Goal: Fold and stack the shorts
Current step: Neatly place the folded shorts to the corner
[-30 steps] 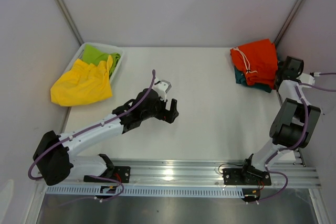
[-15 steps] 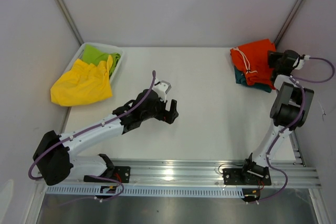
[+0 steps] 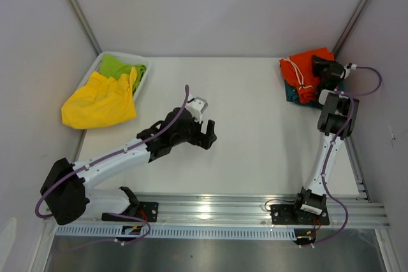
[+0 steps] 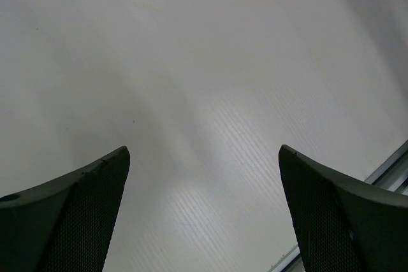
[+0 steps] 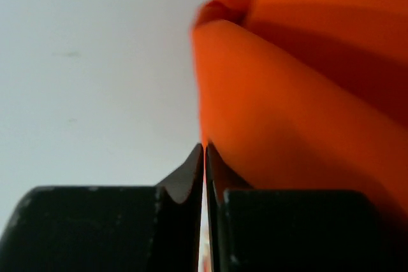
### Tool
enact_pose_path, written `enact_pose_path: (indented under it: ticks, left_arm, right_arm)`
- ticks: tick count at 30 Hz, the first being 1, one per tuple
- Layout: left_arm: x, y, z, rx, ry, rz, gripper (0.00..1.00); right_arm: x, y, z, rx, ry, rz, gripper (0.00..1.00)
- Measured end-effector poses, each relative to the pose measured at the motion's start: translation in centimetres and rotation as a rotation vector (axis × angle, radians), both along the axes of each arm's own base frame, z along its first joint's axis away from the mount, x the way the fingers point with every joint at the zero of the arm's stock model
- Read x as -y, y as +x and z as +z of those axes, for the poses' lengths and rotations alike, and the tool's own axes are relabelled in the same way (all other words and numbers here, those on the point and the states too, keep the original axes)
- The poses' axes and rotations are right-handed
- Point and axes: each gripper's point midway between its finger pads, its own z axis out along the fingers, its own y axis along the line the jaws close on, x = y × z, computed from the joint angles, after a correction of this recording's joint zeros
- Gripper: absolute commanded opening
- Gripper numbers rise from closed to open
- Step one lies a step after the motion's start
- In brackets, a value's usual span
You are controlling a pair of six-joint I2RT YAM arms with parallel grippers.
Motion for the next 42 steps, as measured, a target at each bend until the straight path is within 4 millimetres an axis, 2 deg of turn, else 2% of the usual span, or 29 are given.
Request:
enact_pose_path:
  ticks: [5, 8, 12, 20, 23, 24, 26, 27, 30, 34, 37, 39, 42]
  left_arm:
    - [-0.2, 0.2, 0.0, 0.007, 0.009, 0.0, 0.99]
    - [-0.2, 0.2, 0.0, 0.007, 0.009, -0.001, 0.99]
    - [-0.2, 0.2, -0.1, 0.005, 0.01, -0.002, 0.99]
    - [-0.3, 0.1, -0.3, -0.003, 0.019, -0.002, 0.99]
    - [-0.4, 0.1, -0.3, -0.005, 0.021, 0.0, 0.99]
    - [-0.5, 0.1, -0.3, -0.004, 0.021, 0.002, 0.99]
    - [-0.7, 0.2, 0.1, 0.002, 0.012, 0.008, 0.99]
    - [-0.8, 0.3, 0.4, 0.008, 0.006, 0.011, 0.99]
    - [-1.3, 0.6, 1.6, 0.032, -0.019, 0.029, 0.99]
    - [-2.1, 0.6, 3.4, 0.071, -0.059, 0.05, 0.99]
    - [-2.7, 0.3, 4.2, 0.089, -0.087, 0.067, 0.99]
    - [-3.2, 0.1, 4.1, 0.094, -0.098, 0.087, 0.99]
    - [-4.0, -0.2, 3.3, 0.086, -0.1, 0.12, 0.99]
  right_arm:
    - [1.4, -0.4, -3.7, -0.014, 0.041, -0.104, 0.02]
    - [1.9, -0.4, -4.7, -0.014, 0.084, -0.15, 0.05]
    - [2.4, -0.5, -4.7, 0.008, 0.136, -0.201, 0.08]
    - [2.4, 0.2, -3.6, 0.054, 0.15, -0.187, 0.09]
    - [2.0, 0.0, -3.2, 0.051, 0.141, -0.164, 0.15]
    - [1.6, -0.2, -3.0, 0.047, 0.139, -0.149, 0.21]
    - [0.8, -0.6, -2.4, 0.037, 0.127, -0.112, 0.32]
    - [0.5, -0.7, -2.1, 0.033, 0.119, -0.096, 0.45]
    - [-0.7, -1.6, 0.0, 0.02, 0.054, -0.016, 0.59]
    - [-1.4, -3.6, 3.7, -0.006, -0.031, 0.061, 0.66]
    - [-1.9, -6.1, 7.1, -0.011, -0.092, 0.09, 0.66]
    - [-2.6, -7.8, 9.3, 0.005, -0.126, 0.111, 0.66]
    - [-3.9, -10.4, 11.2, 0.008, -0.169, 0.148, 0.66]
